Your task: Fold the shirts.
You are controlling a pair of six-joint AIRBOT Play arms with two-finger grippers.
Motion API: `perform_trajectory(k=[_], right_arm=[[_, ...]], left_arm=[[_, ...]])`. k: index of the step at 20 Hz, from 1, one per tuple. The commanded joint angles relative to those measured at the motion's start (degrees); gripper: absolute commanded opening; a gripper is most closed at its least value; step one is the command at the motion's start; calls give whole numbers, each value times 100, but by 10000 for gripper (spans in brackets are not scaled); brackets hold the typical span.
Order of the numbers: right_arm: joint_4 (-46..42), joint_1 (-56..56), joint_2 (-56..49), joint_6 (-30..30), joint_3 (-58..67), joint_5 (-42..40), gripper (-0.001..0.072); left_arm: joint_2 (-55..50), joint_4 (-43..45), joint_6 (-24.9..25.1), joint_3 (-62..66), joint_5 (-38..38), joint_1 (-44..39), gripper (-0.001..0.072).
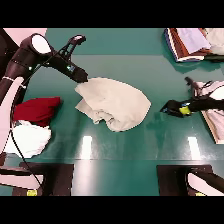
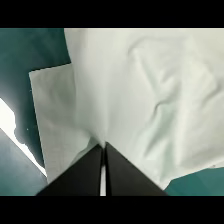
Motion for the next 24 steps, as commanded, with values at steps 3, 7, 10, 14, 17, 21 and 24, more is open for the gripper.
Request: perform_trajectory(k=[3, 7, 10, 14, 17, 21, 24], right_arm=[[1486, 505, -1384, -737, -24, -1513, 494], [1453, 841, -2210, -734, 833, -1626, 442], [1401, 960, -2610, -776, 1397, -1593, 54], [1296, 815, -2256, -833, 2092, -1333, 15], [765, 466, -1259, -831, 3012, -822, 14], [422, 90, -13, -828, 4371, -122, 14], [26, 68, 645, -820, 5088, 389, 14]], left_arm=[[74, 28, -11, -2, -70, 11, 27], [74, 31, -9, -2, -74, 11, 27], [74, 28, -11, -2, -85, 11, 27], [363, 479, -199, 107, -4, 11, 26], [1086, 981, -247, 765, -31, 11, 26], [2142, 743, -236, 1803, -66, 11, 27], [2885, 407, -243, 2236, -227, 11, 27]])
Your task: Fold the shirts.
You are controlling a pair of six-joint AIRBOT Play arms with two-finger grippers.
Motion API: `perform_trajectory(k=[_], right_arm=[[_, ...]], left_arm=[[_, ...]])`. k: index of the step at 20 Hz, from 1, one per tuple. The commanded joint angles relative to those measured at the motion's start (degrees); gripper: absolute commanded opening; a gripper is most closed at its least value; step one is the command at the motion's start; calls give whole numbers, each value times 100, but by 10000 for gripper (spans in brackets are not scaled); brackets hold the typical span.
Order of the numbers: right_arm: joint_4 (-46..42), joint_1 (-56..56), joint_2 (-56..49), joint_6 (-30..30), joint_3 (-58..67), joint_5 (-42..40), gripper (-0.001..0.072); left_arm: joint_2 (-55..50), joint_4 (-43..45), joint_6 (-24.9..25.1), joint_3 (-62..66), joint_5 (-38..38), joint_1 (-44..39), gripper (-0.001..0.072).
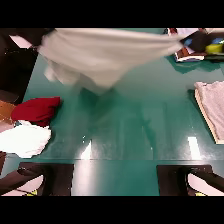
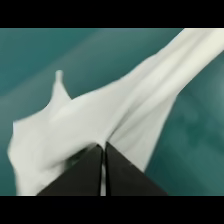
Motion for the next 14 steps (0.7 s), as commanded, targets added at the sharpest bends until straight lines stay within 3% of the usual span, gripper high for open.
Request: perform_trajectory(k=[1, 4, 8, 14], right_arm=[[-527, -98, 828, 24, 935, 756, 14], [-1019, -98, 1213, 229, 1467, 1169, 14], [-1475, -98, 1231, 605, 1698, 1657, 14], [-1475, 140, -522, 896, 1694, 3652, 14]], left_arm=[[892, -321, -7, 514, -155, 7, 27], [1386, -573, -11, 514, -225, 7, 27], [1261, -688, -11, 76, -369, 7, 27], [37, -1314, 179, -2356, -466, 7, 27]])
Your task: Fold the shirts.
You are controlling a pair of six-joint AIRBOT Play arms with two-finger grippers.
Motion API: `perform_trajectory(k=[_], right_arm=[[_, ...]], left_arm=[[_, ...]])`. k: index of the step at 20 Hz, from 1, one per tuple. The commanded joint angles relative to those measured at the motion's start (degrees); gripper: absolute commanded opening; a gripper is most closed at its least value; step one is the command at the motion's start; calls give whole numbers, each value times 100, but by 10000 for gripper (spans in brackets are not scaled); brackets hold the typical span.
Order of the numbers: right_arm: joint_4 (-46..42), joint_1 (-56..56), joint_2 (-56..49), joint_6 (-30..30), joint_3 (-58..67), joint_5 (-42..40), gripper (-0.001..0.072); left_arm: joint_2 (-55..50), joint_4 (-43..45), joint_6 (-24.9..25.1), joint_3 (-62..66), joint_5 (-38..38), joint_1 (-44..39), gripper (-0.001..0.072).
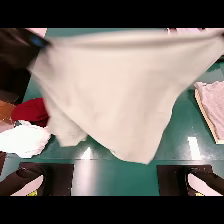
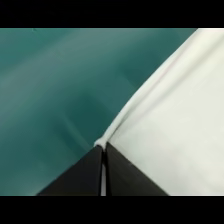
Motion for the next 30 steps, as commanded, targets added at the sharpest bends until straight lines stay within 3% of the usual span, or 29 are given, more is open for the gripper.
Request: perform_trajectory(k=[1, 3, 7, 8, 9, 10, 17, 20, 23, 30], right_arm=[[-31, 155, -1102, 122, 26, 1132, 14], [-28, 225, -1622, 22, -299, 892, 14], [-26, 175, -2162, -11, -1331, 118, 15], [-20, 136, -2177, -9, -1539, -22, 15], [-17, 114, -2175, -11, -1709, -146, 14], [-24, 72, -2175, -11, -1797, -186, 15], [-22, -232, -2009, -13, -1840, -181, 15], [-26, -240, -1961, -26, -1840, -229, 15], [-22, -240, -1963, -26, -1840, -334, 15], [-20, -240, -1963, -26, -1843, -444, 16]], left_arm=[[-861, -546, 284, -1425, -15, 2, 27], [-1528, -649, 409, -2044, 131, 2, 27], [-2743, -629, 490, -2369, 1117, 2, 29], [-2870, -634, 468, -2363, 1303, 2, 127], [-2918, -592, 424, -2339, 1484, 4, 434], [-2903, -581, 369, -2286, 1602, 35, 563], [-2804, -553, 280, -656, 94, 1154, 554], [-2686, -555, 334, -693, 219, 1578, 554], [-2702, -551, 925, -1303, 459, 1585, 554], [-2702, -623, 2017, -3324, 2365, 1086, 553]])
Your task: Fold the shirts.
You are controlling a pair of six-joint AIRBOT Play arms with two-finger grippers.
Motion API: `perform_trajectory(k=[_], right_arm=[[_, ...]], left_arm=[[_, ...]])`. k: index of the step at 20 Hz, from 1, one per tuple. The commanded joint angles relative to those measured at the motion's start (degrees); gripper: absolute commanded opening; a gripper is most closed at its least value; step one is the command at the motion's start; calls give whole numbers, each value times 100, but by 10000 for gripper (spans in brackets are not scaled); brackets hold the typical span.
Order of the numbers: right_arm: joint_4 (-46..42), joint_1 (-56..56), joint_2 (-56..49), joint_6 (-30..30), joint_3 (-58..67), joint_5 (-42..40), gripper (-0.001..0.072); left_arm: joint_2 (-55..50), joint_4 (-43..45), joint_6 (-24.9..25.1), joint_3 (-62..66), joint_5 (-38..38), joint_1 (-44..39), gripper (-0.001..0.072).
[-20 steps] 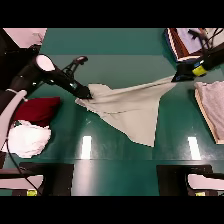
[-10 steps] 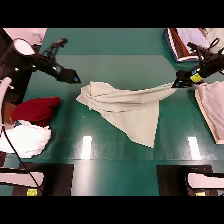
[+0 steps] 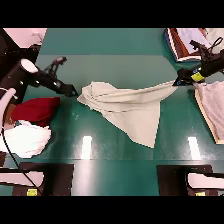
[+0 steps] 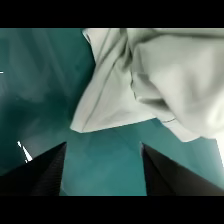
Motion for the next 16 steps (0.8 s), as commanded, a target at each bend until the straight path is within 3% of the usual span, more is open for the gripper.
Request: perform_trajectory(k=[1, 4, 7, 8, 10, 13, 16], right_arm=[[2, 2, 4, 2, -2, -46, 16], [2, 2, 4, 2, -2, 17, 16], [2, 2, 7, 2, -2, 125, 16], [2, 2, 4, 2, -2, 109, 16], [2, 2, 7, 0, 0, 70, 16], [-11, -61, 66, -2, 140, 76, 16], [-2, -236, 330, 2, 898, 66, 15]], left_arm=[[2, -11, 553, -621, 1051, -332, 553], [-22, 11, 472, -619, 1696, -588, 553], [-131, 11, 199, -619, 1829, -586, 552], [-144, -13, 197, -619, 1810, -588, 491], [-144, -26, 199, -612, 1768, -586, 29], [9, 229, -39, -199, 1292, -527, 26], [809, 892, -258, 656, 1320, -413, 25]])
